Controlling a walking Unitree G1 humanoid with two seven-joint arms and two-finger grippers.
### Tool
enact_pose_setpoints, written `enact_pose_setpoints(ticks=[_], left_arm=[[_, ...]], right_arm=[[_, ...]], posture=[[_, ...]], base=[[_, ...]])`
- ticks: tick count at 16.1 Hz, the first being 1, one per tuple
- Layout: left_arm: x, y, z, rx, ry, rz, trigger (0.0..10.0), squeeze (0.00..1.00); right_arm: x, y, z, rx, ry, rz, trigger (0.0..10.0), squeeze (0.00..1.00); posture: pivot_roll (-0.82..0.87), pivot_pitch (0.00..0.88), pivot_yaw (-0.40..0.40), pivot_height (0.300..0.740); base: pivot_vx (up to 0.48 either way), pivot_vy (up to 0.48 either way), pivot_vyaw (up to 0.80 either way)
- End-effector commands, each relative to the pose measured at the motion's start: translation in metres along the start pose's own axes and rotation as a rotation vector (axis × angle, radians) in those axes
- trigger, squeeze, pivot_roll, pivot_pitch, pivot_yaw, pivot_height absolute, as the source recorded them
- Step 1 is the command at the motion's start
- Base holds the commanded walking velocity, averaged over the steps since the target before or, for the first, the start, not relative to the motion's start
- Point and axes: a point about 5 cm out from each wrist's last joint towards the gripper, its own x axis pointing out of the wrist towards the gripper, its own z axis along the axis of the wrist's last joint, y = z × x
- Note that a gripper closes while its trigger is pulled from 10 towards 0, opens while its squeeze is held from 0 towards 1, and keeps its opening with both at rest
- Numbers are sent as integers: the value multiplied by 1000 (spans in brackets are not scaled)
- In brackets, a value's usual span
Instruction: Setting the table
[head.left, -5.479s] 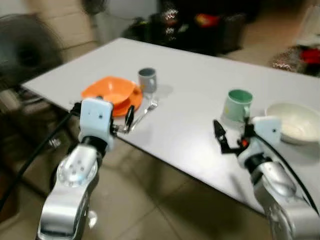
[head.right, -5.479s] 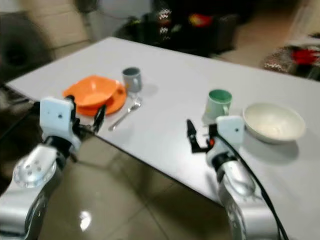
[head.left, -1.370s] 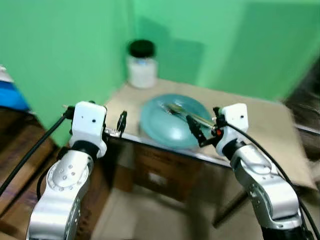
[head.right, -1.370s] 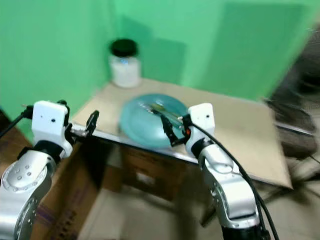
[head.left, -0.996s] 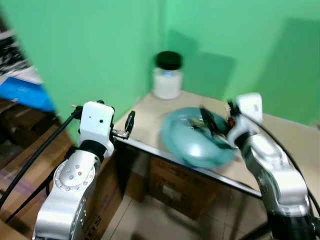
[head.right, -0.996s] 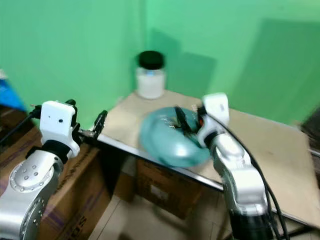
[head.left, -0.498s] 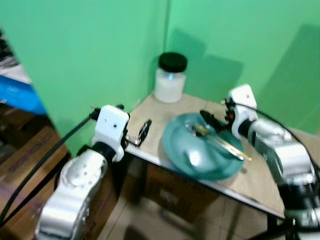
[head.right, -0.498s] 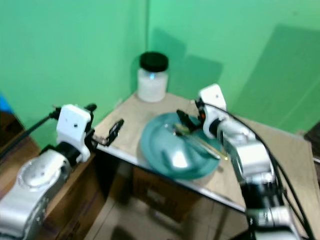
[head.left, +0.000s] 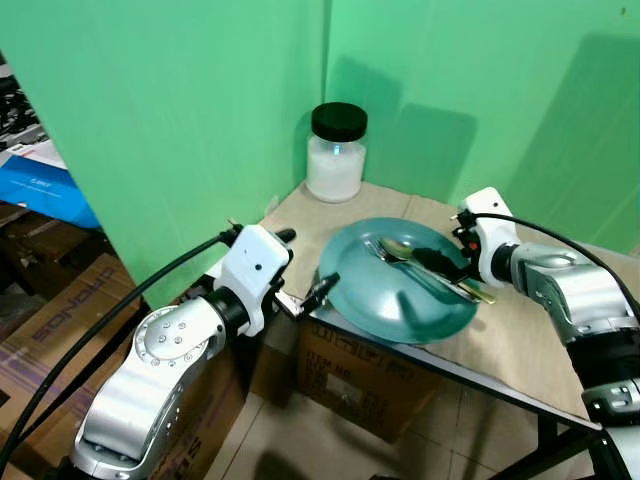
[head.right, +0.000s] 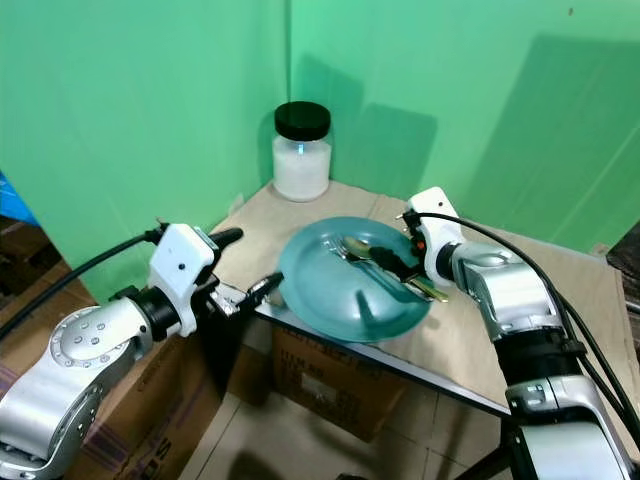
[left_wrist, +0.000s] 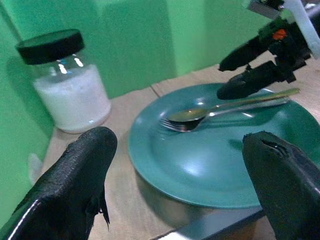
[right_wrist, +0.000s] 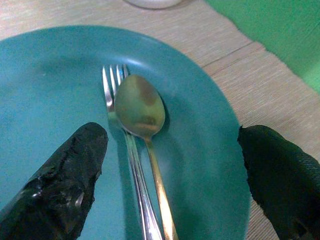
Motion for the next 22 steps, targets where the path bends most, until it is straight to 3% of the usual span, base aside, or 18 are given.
enact_pose_setpoints(ticks=[1, 2, 3, 6, 7, 8, 9, 10, 11, 22], left_arm=[[0, 1, -1, 19, 10, -31, 10000, 376], [-1, 1, -3, 24, 18, -46, 10000, 373], [-1, -1, -4, 24, 20, -53, 10000, 376], [1, -6, -4, 16, 17, -72, 10000, 373], [2, -6, -5, 15, 16, -77, 10000, 376], [3, -7, -5, 16, 15, -82, 10000, 373], [4, -8, -5, 16, 13, -88, 10000, 373], [4, -8, -6, 14, 12, -89, 10000, 369], [3, -9, -6, 13, 12, -90, 10000, 373], [5, -11, -6, 9, 10, -88, 10000, 373]], right_arm=[[3, 1, 4, -29, 28, 41, 10000, 976], [8, 2, 1, -35, 55, 65, 10000, 404], [10, 2, 0, -50, 68, 73, 10000, 0], [15, 5, 0, -64, 87, 97, 10000, 0], [17, 4, -1, -67, 93, 86, 7020, 0], [20, 2, -1, -66, 97, 67, 6157, 0], [23, 0, -1, -63, 106, 65, 3686, 0], [25, 1, -2, -61, 111, 67, 392, 0], [26, 2, -3, -60, 117, 70, 0, 0], [30, 4, -6, -68, 147, 89, 0, 0]], posture=[[-89, 17, -26, 740], [-91, 16, -29, 740], [-95, 13, -32, 740], [-102, 6, -36, 740], [-104, 7, -37, 740], [-106, 6, -41, 740], [-106, 7, -44, 740], [-106, 7, -45, 740], [-105, 7, -51, 740], [-104, 5, -60, 740]], base=[[0, 0, 0], [0, 0, 0], [0, 0, 0], [0, 0, 0], [0, 0, 0], [0, 0, 0], [0, 0, 0], [0, 0, 0], [0, 0, 0], [0, 0, 0]])
